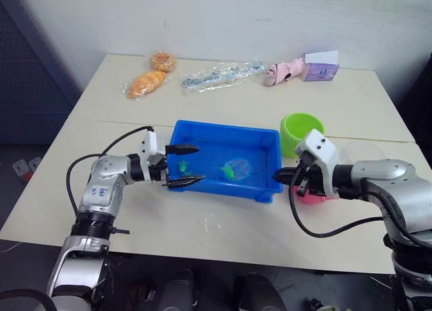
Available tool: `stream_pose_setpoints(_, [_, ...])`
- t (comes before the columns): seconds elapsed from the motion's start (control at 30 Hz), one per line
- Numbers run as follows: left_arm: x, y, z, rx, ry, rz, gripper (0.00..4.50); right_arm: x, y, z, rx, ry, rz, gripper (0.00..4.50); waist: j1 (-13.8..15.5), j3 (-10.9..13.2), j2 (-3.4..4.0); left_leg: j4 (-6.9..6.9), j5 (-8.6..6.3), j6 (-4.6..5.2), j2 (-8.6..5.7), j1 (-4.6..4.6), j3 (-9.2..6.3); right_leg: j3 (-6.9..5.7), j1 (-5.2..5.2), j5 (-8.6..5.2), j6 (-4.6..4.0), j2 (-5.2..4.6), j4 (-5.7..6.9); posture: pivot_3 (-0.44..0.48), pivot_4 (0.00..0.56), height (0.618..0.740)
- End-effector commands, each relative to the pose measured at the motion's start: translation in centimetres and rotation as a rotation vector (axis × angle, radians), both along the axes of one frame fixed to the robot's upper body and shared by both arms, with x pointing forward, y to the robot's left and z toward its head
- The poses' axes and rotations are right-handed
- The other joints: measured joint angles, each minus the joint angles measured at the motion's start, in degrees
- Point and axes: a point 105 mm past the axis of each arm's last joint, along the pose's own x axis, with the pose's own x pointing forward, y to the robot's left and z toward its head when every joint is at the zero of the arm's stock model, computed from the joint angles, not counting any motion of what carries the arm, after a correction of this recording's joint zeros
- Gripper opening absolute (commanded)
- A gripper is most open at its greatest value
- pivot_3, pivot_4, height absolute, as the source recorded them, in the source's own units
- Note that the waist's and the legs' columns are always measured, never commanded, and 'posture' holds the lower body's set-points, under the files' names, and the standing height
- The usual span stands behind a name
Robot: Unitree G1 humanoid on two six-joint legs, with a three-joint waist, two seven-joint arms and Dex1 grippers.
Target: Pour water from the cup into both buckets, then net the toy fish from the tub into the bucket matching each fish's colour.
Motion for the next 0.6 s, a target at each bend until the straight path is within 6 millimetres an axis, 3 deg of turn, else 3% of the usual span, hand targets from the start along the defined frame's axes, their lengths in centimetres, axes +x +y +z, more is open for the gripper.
stream_pose_setpoints(0.03, [-0.3,0.5,1.5,-0.024,-0.038,-0.003,4.44,-0.5,-0.3,1.1,0.044,-0.046,-0.021,0.00,0.00,0.00,0.00,0.00,-0.01,0.01,0.00,0.00,0.00,0.00,0.00,0.00,0.00,0.00,0.00,0.000,0.150,0.740])
stream_pose_setpoints(0.17, [-0.4,0.4,2.5,-0.073,-0.032,0.001,4.44,-1.0,-0.9,2.2,0.095,-0.120,-0.061,0.00,0.02,0.00,0.00,-0.04,-0.02,0.01,0.00,0.00,-0.01,0.00,0.00,0.00,0.00,0.00,-0.03,0.000,0.150,0.740])
stream_pose_setpoints(0.37, [0.0,-0.8,4.5,-0.213,0.007,0.024,4.44,-1.7,-3.6,4.6,0.113,-0.285,-0.212,0.00,0.21,0.00,0.00,-0.05,-0.03,0.02,-0.02,-0.01,-0.01,0.00,0.02,0.00,0.00,-0.02,-0.05,0.000,0.150,0.740])
stream_pose_setpoints(0.6, [1.0,-2.2,5.9,-0.304,0.054,0.044,4.44,-0.4,-10.3,7.4,0.029,-0.490,-0.520,0.00,0.17,0.00,0.00,-0.06,-0.03,0.03,-0.04,0.00,0.01,0.01,0.02,0.00,0.01,-0.01,-0.05,0.000,0.150,0.740])
